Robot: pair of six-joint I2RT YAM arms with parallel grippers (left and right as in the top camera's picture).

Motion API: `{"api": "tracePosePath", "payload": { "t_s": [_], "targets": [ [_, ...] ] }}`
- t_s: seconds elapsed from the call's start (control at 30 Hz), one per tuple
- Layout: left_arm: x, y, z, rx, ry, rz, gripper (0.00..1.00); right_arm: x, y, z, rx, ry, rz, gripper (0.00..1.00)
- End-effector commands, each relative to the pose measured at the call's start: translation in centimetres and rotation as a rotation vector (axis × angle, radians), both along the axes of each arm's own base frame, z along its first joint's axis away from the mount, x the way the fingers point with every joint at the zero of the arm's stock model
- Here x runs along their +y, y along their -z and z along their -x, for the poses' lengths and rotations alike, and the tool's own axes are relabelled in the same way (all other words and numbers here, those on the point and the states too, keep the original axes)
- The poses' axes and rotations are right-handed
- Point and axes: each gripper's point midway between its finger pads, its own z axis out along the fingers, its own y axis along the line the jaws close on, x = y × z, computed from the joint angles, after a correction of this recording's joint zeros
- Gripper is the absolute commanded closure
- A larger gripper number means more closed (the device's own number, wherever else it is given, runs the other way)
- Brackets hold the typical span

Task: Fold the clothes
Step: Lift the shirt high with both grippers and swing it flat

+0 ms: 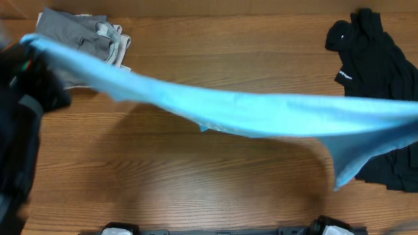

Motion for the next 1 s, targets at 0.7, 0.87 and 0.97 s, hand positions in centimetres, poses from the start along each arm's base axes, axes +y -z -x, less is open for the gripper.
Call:
{"api": "tracePosePath", "payload": {
  "t_s": [0.7, 0.87, 0.97],
  "targets": [
    [1.4, -2.6, 3.9, -0.112, -0.039, -0.021, 0.96, 0.1, 1.1, 1.3, -0.002, 0.019, 0.015, 0.96],
    [1.1, -5.4, 5.6, -0.228, -0.007, 0.004, 0.96, 0.7, -1.9, 2.9, -0.123, 0.016, 0.054, 0.96],
    [1.3, -6.7, 8.7, -0.290, 0.006, 0.013, 0.96, 1.5, -3.8, 5.4, -0.214, 0.018, 0.080, 0.96]
  ]
}}
